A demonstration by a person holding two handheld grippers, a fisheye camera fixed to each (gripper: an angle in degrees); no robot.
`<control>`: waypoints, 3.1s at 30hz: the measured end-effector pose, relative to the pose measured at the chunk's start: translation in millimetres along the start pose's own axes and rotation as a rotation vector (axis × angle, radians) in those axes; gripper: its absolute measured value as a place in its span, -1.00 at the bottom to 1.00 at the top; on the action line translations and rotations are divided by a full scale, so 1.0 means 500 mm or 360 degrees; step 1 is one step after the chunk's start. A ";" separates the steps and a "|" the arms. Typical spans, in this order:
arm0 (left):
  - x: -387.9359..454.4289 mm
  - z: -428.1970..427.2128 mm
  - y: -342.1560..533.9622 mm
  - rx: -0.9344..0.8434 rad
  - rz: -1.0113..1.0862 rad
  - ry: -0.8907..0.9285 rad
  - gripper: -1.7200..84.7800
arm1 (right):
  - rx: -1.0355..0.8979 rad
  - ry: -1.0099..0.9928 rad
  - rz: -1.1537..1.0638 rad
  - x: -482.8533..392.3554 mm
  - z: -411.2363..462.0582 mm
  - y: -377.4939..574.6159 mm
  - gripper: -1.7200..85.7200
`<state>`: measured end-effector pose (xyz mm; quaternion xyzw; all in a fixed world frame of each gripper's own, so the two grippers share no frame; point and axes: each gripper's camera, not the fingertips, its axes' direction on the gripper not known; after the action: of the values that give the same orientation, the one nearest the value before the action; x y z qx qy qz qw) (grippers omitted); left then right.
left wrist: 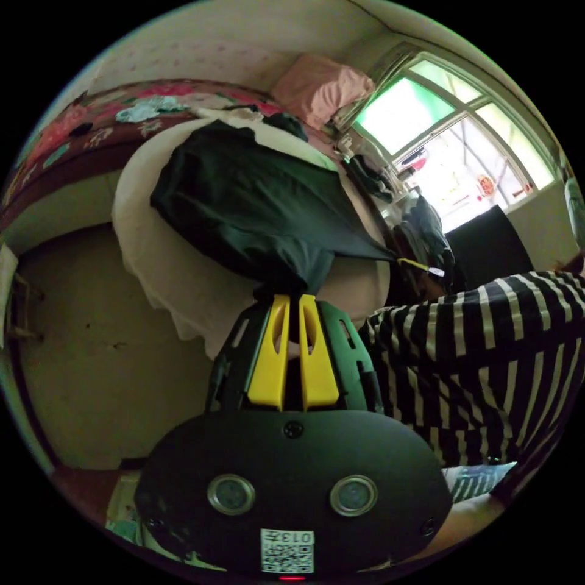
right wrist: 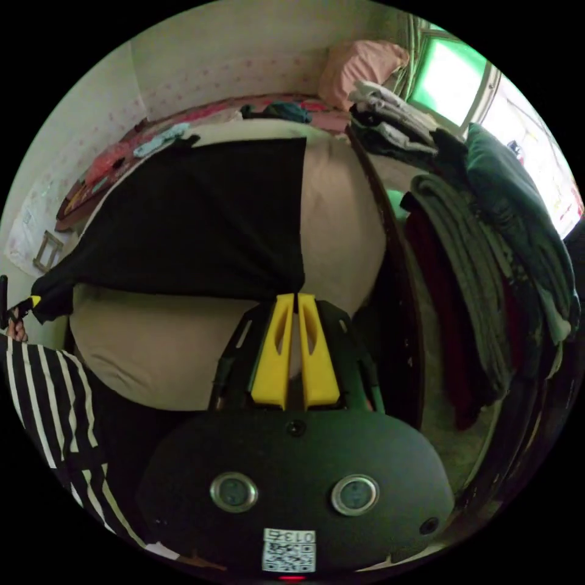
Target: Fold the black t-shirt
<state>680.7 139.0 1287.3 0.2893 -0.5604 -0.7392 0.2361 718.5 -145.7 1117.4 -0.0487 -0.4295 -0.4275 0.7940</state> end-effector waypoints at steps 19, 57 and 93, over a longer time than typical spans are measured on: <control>-0.126 0.196 -0.113 -0.0507 -0.0349 0.0186 -0.87 | -0.0424 -0.0114 -0.0012 0.011 0.107 -0.107 -0.84; 0.226 0.812 -1.000 -0.0475 0.0877 -0.0242 -0.83 | 0.0052 0.0403 -0.0611 -0.153 0.268 -0.839 -0.93; 0.288 0.945 -1.193 -0.0393 0.0738 -0.0148 -0.93 | -0.0049 -0.0164 -0.0173 0.055 0.347 -1.020 -0.89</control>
<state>234.8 524.1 784.6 0.0878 -0.5275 -0.7407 0.4066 247.3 -407.0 1098.1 -0.0595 -0.4651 -0.4736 0.7455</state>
